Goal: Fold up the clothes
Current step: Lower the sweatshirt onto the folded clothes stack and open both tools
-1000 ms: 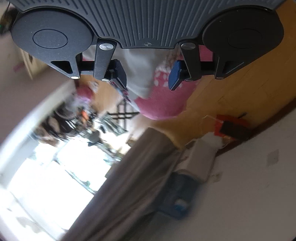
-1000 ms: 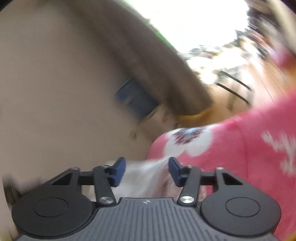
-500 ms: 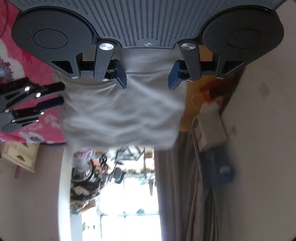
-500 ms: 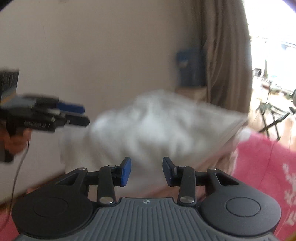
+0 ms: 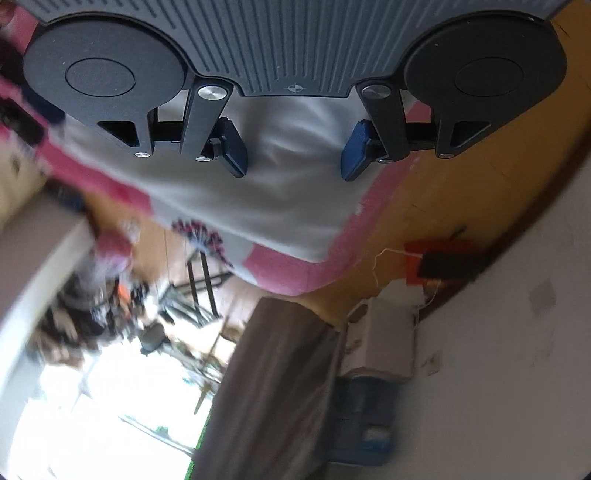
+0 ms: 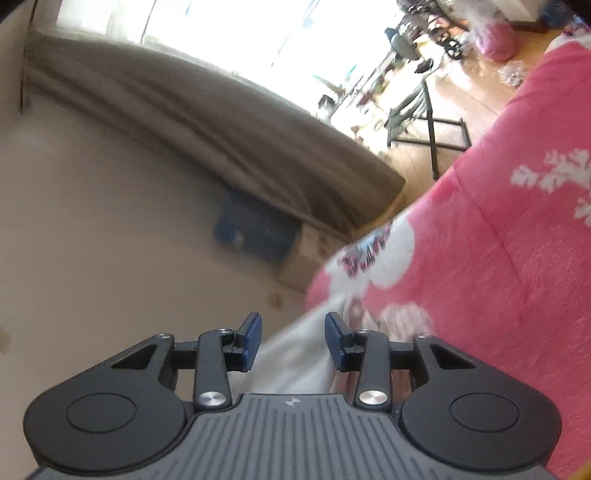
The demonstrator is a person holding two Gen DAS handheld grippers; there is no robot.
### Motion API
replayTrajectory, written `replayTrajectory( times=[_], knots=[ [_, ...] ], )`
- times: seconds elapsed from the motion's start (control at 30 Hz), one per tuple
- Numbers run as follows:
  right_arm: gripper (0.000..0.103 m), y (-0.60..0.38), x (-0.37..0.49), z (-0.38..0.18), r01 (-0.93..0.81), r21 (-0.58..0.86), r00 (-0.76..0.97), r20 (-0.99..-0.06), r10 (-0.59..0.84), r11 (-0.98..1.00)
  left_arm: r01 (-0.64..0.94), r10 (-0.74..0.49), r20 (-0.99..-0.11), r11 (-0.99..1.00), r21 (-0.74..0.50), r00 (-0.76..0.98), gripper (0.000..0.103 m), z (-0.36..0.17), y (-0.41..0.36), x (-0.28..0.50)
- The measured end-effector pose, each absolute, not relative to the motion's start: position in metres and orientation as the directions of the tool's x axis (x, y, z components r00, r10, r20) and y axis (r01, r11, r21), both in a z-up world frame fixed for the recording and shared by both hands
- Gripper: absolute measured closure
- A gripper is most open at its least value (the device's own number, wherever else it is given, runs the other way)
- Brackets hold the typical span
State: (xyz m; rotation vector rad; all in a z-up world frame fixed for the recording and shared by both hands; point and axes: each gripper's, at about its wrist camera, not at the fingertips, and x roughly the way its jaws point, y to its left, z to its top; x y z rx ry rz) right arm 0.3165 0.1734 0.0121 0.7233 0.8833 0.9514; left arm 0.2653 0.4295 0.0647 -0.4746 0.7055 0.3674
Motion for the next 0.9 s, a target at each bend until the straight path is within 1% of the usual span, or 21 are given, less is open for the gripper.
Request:
replayTrajectory(
  times=[0.07,0.1,0.2,0.23,0.27,0.3,0.37,0.43,0.53,0.57,0.6,0.67,0.7,0.73,0.77,0.8,0.83,0.87,0.9],
  knots=[
    [0.061,0.171,0.306,0.026,-0.461,0.771,0.289,-0.337,0.896,0.439,-0.483,0.158,-0.637,0.79,-0.378,0.755,0.046,0.076,0.439,0.251],
    [0.061,0.17,0.3,0.033,-0.503,0.737,0.284,-0.353,0.891,0.452,-0.498,0.166,-0.629,0.771,-0.397,0.759,0.046,0.079,0.443,0.243],
    [0.061,0.167,0.284,0.053,-0.622,0.62,0.274,-0.399,0.875,0.478,-0.52,0.191,-0.616,0.748,-0.412,0.764,0.046,0.09,0.448,0.214],
    [0.061,0.164,0.276,0.061,-0.666,0.576,0.266,-0.411,0.872,0.474,-0.504,0.191,-0.599,0.759,-0.413,0.778,0.046,0.095,0.445,0.203],
    [0.061,0.159,0.26,0.069,-0.723,0.523,0.246,-0.415,0.876,0.451,-0.46,0.161,-0.575,0.781,-0.422,0.802,0.046,0.099,0.44,0.185],
    [0.061,0.154,0.244,0.076,-0.771,0.475,0.223,-0.422,0.879,0.424,-0.42,0.135,-0.562,0.806,-0.417,0.816,0.046,0.102,0.433,0.169],
    [0.061,0.14,0.215,0.076,-0.81,0.424,0.194,-0.457,0.868,0.404,-0.338,0.09,-0.548,0.865,-0.371,0.832,0.046,0.105,0.413,0.135],
    [0.061,0.124,0.187,0.071,-0.831,0.382,0.181,-0.501,0.846,0.404,-0.29,0.091,-0.562,0.916,-0.277,0.822,0.046,0.105,0.382,0.105],
    [0.06,0.099,0.145,0.065,-0.861,0.318,0.165,-0.565,0.809,0.398,-0.208,0.055,-0.568,0.956,-0.208,0.821,0.046,0.103,0.331,0.053],
    [0.055,0.091,0.131,0.063,-0.87,0.297,0.16,-0.586,0.795,0.394,-0.199,0.053,-0.573,0.961,-0.194,0.818,0.045,0.102,0.315,0.035],
    [0.05,0.082,0.117,0.06,-0.879,0.276,0.156,-0.606,0.78,0.39,-0.189,0.052,-0.577,0.965,-0.181,0.815,0.043,0.101,0.299,0.018],
    [0.037,0.066,0.089,0.056,-0.895,0.234,0.149,-0.645,0.749,0.379,-0.181,0.05,-0.591,0.97,-0.165,0.805,0.036,0.097,0.27,-0.015],
    [0.034,0.057,0.075,0.054,-0.903,0.212,0.146,-0.664,0.733,0.373,-0.183,0.061,-0.602,0.973,-0.144,0.796,0.034,0.094,0.254,-0.028],
    [0.027,0.049,0.061,0.052,-0.911,0.191,0.144,-0.683,0.716,0.366,-0.19,0.082,-0.614,0.975,-0.113,0.785,0.032,0.089,0.239,-0.035],
    [0.022,0.041,0.047,0.05,-0.918,0.171,0.142,-0.701,0.699,0.358,-0.198,0.103,-0.626,0.977,-0.083,0.773,0.023,0.085,0.225,-0.042],
    [0.019,0.033,0.034,0.048,-0.922,0.15,0.149,-0.714,0.684,0.358,-0.206,0.119,-0.644,0.977,-0.061,0.756,0.018,0.079,0.212,-0.048],
    [0.013,0.025,0.026,0.046,-0.917,0.135,0.172,-0.715,0.677,0.376,-0.213,0.133,-0.66,0.976,-0.041,0.74,0.016,0.074,0.199,-0.054],
    [0.006,0.015,0.022,0.045,-0.909,0.13,0.189,-0.718,0.67,0.396,-0.211,0.126,-0.664,0.976,-0.049,0.737,0.013,0.07,0.187,-0.063],
    [0.003,0.006,0.018,0.044,-0.899,0.127,0.205,-0.722,0.661,0.418,-0.212,0.12,-0.663,0.976,-0.059,0.739,0.009,0.066,0.179,-0.07]
  ],
)
